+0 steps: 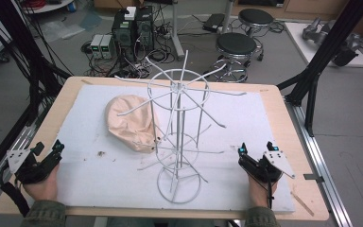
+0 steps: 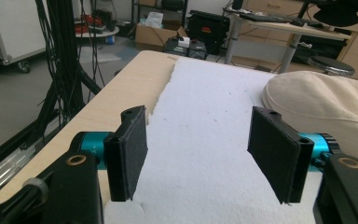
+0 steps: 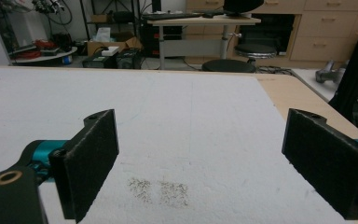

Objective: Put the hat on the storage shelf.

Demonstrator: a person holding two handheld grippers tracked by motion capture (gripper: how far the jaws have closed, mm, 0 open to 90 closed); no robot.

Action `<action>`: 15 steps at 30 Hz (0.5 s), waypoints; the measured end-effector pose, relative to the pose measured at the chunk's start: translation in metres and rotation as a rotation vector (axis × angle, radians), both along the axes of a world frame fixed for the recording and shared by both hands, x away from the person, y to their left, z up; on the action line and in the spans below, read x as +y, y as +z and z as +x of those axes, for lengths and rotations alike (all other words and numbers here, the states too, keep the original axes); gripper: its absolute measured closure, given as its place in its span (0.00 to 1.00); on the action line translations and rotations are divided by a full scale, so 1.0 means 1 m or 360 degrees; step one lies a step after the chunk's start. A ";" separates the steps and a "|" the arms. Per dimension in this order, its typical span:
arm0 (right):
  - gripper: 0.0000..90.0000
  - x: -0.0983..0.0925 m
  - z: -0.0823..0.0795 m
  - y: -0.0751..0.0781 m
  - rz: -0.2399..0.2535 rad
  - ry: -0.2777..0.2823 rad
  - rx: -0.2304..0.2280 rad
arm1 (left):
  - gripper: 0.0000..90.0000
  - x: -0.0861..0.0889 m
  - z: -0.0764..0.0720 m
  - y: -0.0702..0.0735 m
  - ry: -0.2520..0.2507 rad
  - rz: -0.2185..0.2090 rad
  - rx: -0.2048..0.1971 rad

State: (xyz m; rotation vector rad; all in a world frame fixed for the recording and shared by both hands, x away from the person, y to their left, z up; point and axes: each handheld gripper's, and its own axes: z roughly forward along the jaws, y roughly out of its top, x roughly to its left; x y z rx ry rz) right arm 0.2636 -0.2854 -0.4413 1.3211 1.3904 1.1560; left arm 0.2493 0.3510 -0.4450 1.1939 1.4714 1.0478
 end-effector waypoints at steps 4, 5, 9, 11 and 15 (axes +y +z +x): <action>0.11 0.000 0.000 0.000 0.0003 -0.0012 0.0003 | 0.42 0.001 0.000 0.000 0.0006 -0.0002 0.0000; 0.11 0.000 0.000 0.000 0.0004 -0.0010 -0.0004 | 0.41 0.001 0.000 0.000 0.0006 -0.0002 0.0003; 0.11 0.000 0.001 0.000 -0.0005 -0.0005 0.0004 | 0.41 0.000 0.001 0.000 0.0001 0.0002 0.0004; 0.11 0.000 0.001 0.000 0.0003 0.0000 0.0011 | 0.41 0.000 0.001 0.000 -0.0001 0.0005 0.0007; 0.11 0.000 0.001 0.000 0.0000 0.0003 0.0006 | 0.41 0.000 0.001 0.000 0.0000 0.0003 0.0008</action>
